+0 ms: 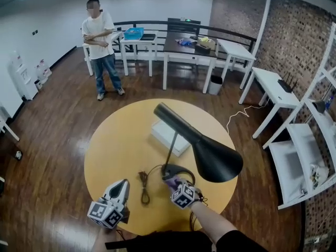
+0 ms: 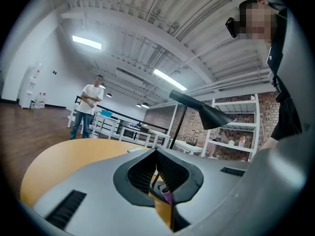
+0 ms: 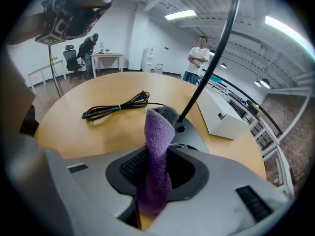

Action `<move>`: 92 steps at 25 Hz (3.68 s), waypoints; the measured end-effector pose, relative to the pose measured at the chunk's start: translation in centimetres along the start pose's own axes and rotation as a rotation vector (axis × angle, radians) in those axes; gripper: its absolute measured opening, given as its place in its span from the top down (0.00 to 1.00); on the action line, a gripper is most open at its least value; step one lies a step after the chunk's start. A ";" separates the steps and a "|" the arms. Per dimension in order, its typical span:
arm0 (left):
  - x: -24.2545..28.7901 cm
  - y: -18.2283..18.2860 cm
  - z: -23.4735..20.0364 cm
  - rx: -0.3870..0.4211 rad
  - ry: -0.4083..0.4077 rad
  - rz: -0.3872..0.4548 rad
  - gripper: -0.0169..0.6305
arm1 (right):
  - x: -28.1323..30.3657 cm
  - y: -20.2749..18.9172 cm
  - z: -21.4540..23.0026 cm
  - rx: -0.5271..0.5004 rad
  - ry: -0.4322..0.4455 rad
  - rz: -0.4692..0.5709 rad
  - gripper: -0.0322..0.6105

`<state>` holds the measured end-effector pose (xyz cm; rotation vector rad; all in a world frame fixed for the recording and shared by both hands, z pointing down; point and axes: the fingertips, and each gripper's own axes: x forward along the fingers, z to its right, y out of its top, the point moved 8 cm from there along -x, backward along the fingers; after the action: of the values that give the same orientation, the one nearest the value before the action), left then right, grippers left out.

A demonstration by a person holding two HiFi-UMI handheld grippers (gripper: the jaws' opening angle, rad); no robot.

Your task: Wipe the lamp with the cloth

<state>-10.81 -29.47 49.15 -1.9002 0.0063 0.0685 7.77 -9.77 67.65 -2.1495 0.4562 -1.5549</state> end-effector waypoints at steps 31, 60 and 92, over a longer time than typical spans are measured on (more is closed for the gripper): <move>-5.9 -4.8 13.0 -0.050 0.186 0.135 0.97 | -8.4 -9.2 4.3 -0.160 -0.005 0.016 0.79; 7.3 -9.1 28.1 0.098 0.811 0.318 0.96 | 0.8 -8.0 12.7 -0.846 0.509 0.220 0.79; 7.2 -7.4 29.3 0.122 0.904 0.303 0.89 | 0.7 -6.1 13.8 -0.905 0.553 0.216 0.79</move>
<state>-4.67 0.82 46.33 -1.6507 0.8853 -0.5733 21.16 -2.72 67.80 -2.0517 1.7943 -2.0353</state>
